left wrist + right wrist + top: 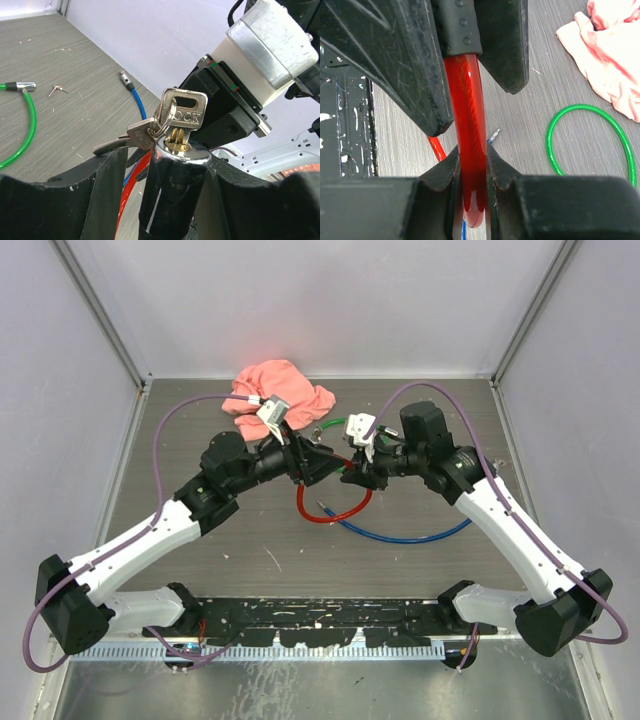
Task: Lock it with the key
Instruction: Lock the lock.
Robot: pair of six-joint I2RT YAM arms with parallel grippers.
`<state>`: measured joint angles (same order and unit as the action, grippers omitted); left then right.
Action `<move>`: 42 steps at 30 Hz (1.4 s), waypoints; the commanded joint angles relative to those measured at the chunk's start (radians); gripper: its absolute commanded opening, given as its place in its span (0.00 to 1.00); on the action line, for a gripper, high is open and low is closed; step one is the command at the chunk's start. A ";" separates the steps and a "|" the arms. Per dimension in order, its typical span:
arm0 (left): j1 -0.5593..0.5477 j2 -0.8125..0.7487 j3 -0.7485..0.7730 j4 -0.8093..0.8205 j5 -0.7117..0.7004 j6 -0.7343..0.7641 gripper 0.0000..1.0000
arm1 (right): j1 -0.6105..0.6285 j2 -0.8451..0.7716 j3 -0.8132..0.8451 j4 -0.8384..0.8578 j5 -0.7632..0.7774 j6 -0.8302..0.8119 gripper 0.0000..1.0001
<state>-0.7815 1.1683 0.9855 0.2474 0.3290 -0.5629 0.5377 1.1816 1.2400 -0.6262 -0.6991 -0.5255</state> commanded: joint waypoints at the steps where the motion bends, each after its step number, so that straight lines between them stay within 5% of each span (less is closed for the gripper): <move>1: -0.010 -0.012 0.013 0.092 0.029 -0.032 0.53 | 0.024 -0.003 0.048 0.059 -0.043 -0.015 0.01; 5: -0.010 -0.012 0.009 0.079 0.035 -0.029 0.42 | 0.026 -0.002 0.054 0.056 -0.048 -0.021 0.01; 17: -0.010 0.033 0.000 0.181 0.069 -0.037 0.42 | 0.057 0.007 0.068 0.023 -0.033 -0.060 0.01; 19: -0.009 0.037 0.005 0.165 0.071 -0.034 0.35 | 0.057 0.009 0.070 0.022 -0.032 -0.063 0.01; 23: -0.010 0.045 0.001 0.162 0.096 -0.026 0.01 | 0.057 0.014 0.077 0.022 -0.029 -0.062 0.01; 26: -0.008 0.040 0.011 0.098 0.108 0.008 0.00 | 0.057 0.014 0.087 0.023 -0.021 -0.062 0.02; 34: 0.024 -0.009 -0.024 0.098 0.144 0.017 0.00 | 0.043 0.018 0.122 -0.001 -0.035 -0.061 0.38; 42: 0.044 -0.022 -0.025 0.080 0.196 0.012 0.00 | 0.032 0.020 0.155 -0.030 -0.075 -0.070 0.55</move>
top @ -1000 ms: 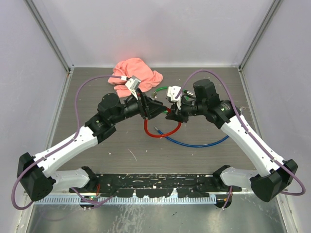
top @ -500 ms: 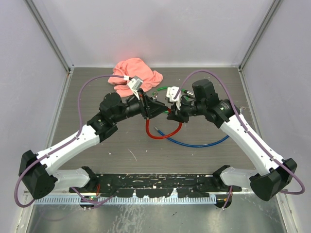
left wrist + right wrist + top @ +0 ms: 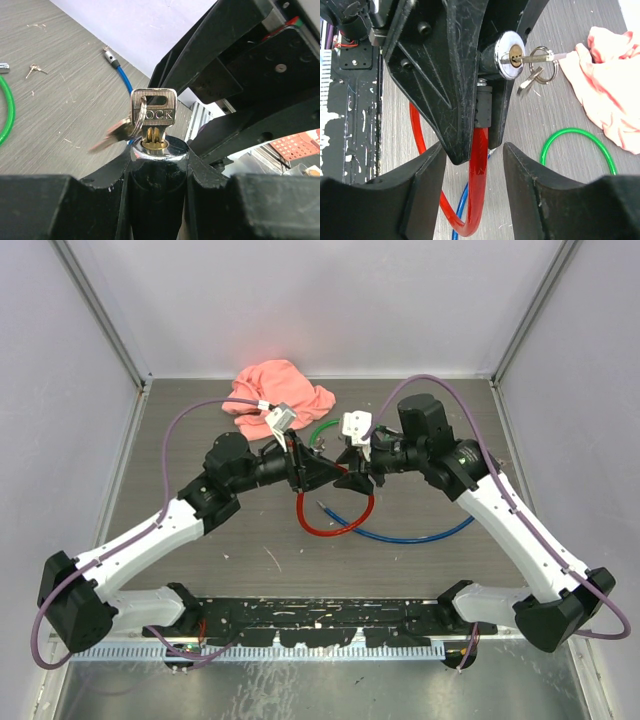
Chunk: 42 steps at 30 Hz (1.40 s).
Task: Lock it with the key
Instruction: Lock the lock.
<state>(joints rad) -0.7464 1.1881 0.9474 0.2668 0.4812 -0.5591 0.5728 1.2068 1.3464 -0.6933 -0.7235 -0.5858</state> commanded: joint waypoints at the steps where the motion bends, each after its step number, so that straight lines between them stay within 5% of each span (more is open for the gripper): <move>1: 0.010 -0.043 0.013 0.059 0.046 0.008 0.00 | -0.004 -0.004 0.051 0.028 -0.053 -0.019 0.56; 10: 0.052 -0.063 0.009 0.020 0.103 0.035 0.00 | -0.047 -0.035 0.086 -0.180 -0.095 -0.210 0.75; 19: 0.071 -0.029 0.093 -0.157 0.325 0.182 0.00 | -0.239 0.037 0.306 -0.467 -0.267 -0.464 0.76; 25: 0.069 -0.003 0.165 -0.301 0.431 0.290 0.00 | -0.303 0.131 0.405 -0.761 -0.515 -1.047 0.80; 27: 0.062 0.002 0.184 -0.357 0.434 0.333 0.00 | -0.288 0.109 0.353 -0.746 -0.573 -1.145 0.91; 29: 0.055 0.005 0.208 -0.438 0.432 0.387 0.00 | -0.259 0.091 0.330 -0.591 -0.597 -0.956 0.95; 34: 0.043 0.003 0.274 -0.630 0.343 0.530 0.00 | -0.249 0.059 0.248 -0.026 -0.624 -0.031 0.79; 38: 0.043 -0.005 0.294 -0.706 0.278 0.599 0.00 | -0.247 0.045 0.208 0.118 -0.497 0.477 0.66; 42: 0.040 0.001 0.310 -0.735 0.254 0.632 0.00 | -0.240 0.054 0.178 0.158 -0.490 0.778 0.51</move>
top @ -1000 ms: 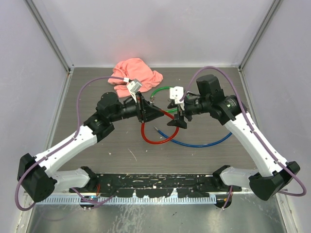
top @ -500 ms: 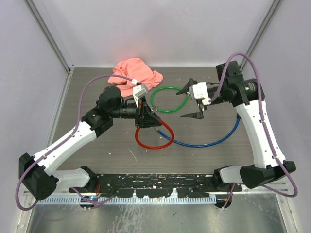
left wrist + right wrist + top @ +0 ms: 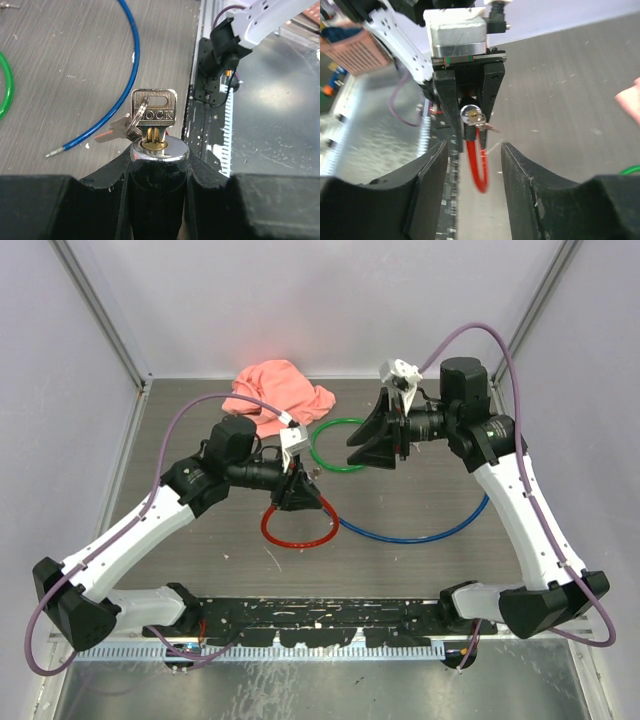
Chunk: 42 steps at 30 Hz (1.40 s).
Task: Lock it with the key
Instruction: Lock the lock.
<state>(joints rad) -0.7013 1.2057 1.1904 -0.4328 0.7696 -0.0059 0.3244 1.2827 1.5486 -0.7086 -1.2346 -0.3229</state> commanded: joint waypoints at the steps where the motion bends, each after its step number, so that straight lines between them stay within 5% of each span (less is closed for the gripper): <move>1: -0.005 -0.013 0.075 -0.044 -0.041 0.085 0.00 | 0.013 -0.019 -0.027 0.180 0.022 0.561 0.49; 10: -0.029 0.008 0.127 -0.110 -0.106 0.141 0.00 | 0.157 0.011 -0.065 0.129 0.144 0.686 0.39; 30: -0.044 0.008 0.135 -0.145 -0.141 0.167 0.00 | 0.239 0.104 0.043 -0.009 0.306 0.604 0.33; 42: -0.044 0.004 0.111 -0.131 -0.137 0.164 0.00 | 0.223 0.087 0.074 -0.004 0.272 0.569 0.41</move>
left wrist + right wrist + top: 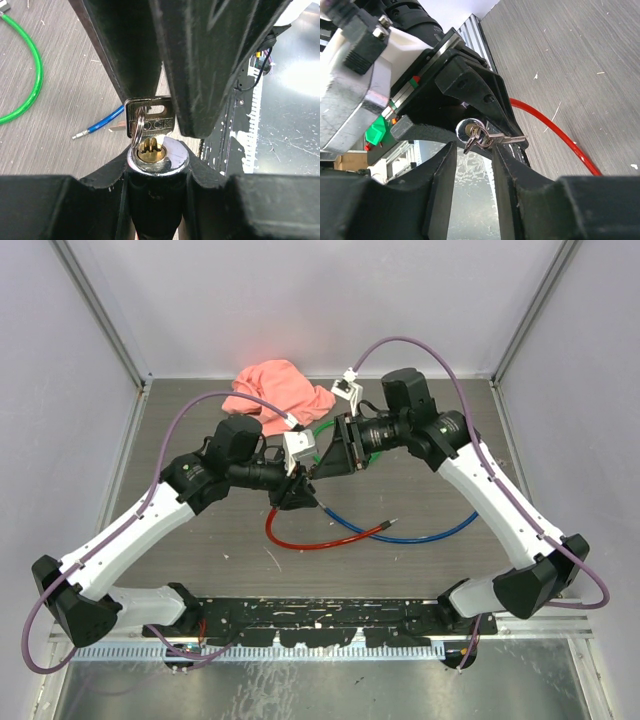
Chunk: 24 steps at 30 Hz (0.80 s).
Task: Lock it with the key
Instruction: Lock the lock.
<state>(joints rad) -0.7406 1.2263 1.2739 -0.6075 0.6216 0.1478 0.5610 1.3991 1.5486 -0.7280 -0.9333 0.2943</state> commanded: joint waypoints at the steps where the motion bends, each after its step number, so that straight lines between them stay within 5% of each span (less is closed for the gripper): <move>1: -0.005 -0.019 0.019 0.052 0.009 0.006 0.00 | -0.033 -0.035 0.078 -0.009 -0.044 -0.104 0.43; 7: -0.004 -0.065 -0.091 0.163 0.003 -0.050 0.00 | -0.270 -0.177 -0.115 -0.099 -0.137 -0.546 0.54; 10: -0.002 -0.092 -0.131 0.223 0.022 -0.055 0.00 | -0.323 -0.297 -0.313 0.036 -0.241 -0.680 0.79; 13: -0.001 -0.099 -0.129 0.241 0.066 -0.043 0.00 | -0.327 -0.317 -0.440 0.123 -0.466 -0.834 0.86; 16: 0.000 -0.092 -0.115 0.247 0.100 -0.052 0.00 | -0.330 -0.259 -0.391 -0.077 -0.577 -1.240 1.00; 18: 0.000 -0.083 -0.110 0.257 0.150 -0.076 0.00 | -0.324 -0.208 -0.313 -0.259 -0.574 -1.471 1.00; 24: 0.000 -0.027 -0.096 0.280 0.274 -0.133 0.00 | -0.212 -0.115 -0.120 -0.238 -0.446 -1.459 1.00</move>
<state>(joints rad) -0.7403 1.1728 1.1316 -0.4080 0.7822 0.0586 0.2718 1.2789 1.3056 -0.9432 -1.4002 -1.0298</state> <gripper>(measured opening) 0.305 0.999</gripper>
